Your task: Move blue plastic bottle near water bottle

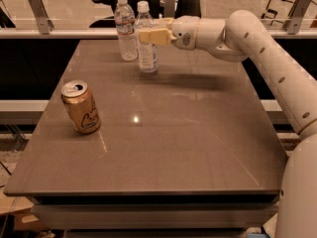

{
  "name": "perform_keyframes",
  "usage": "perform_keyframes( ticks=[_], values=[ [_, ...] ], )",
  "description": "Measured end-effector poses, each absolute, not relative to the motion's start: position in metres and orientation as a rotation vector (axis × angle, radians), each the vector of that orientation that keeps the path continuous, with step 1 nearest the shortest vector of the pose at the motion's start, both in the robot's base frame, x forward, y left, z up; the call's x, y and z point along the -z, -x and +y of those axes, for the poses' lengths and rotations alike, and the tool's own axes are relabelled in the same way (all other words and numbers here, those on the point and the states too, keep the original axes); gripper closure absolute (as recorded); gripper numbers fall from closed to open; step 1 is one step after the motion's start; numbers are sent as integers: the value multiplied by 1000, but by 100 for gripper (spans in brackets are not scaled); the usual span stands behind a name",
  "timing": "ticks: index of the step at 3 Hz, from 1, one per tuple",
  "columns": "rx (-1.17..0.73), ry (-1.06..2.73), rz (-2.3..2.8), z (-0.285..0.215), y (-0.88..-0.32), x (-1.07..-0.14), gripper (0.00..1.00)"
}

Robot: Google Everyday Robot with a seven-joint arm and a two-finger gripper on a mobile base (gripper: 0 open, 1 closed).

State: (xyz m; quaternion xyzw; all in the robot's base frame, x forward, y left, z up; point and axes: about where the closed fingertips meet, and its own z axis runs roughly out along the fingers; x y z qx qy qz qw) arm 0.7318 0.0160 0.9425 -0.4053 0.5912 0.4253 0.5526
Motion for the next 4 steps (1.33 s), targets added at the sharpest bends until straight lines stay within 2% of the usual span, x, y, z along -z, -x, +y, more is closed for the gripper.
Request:
perform_keyframes(
  ticks=[1,2,4],
  values=[
    [-1014,927,1393,10,-731,-938,100],
    [-1018,931,1391,13,-730,-938,83],
    [-1026,938,1387,20,-729,-939,36]
  ],
)
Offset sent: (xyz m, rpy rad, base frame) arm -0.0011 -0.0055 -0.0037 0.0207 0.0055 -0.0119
